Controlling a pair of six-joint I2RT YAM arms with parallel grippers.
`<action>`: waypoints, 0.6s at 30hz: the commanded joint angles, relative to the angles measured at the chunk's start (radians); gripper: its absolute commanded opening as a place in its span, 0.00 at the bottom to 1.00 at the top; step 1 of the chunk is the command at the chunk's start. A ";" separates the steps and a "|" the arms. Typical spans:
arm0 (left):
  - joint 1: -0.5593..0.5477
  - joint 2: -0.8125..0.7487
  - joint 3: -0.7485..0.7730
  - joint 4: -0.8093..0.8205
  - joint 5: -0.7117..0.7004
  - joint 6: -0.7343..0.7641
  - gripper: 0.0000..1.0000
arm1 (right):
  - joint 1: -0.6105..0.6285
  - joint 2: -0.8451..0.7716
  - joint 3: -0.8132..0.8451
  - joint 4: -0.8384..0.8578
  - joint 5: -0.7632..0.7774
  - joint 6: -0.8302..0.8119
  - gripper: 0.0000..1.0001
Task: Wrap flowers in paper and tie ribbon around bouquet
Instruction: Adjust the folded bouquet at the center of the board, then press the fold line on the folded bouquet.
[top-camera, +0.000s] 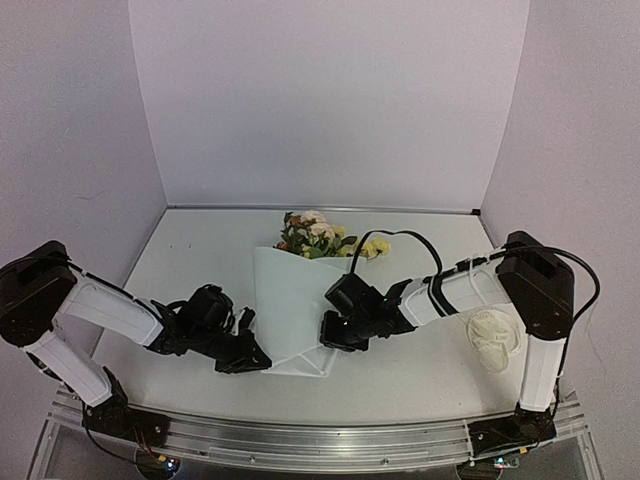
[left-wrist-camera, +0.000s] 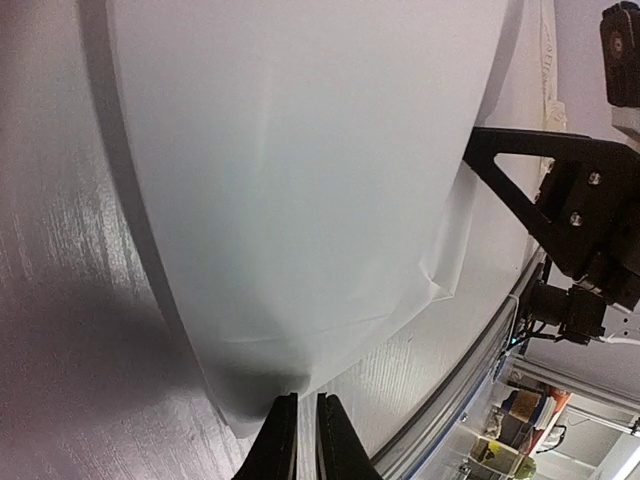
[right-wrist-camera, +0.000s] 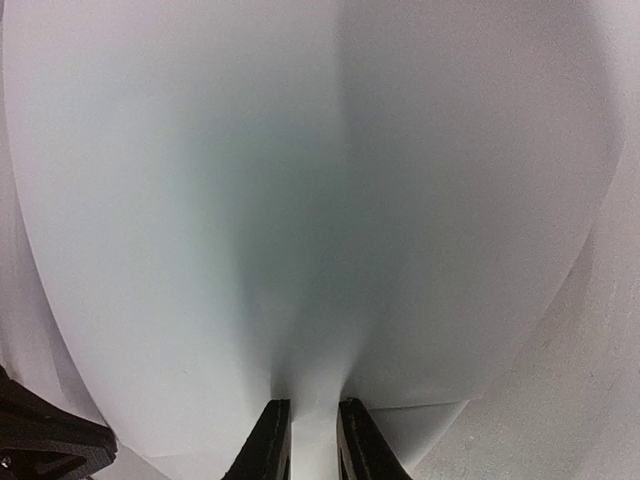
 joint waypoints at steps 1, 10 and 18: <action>0.020 0.043 -0.014 0.090 0.022 -0.053 0.09 | -0.008 0.026 0.010 -0.018 0.029 0.000 0.19; 0.129 0.079 -0.046 0.145 0.064 -0.109 0.10 | -0.012 0.019 0.007 -0.026 0.026 -0.017 0.19; 0.171 0.140 -0.001 0.193 0.104 -0.127 0.12 | -0.010 0.021 0.011 -0.031 0.017 -0.026 0.19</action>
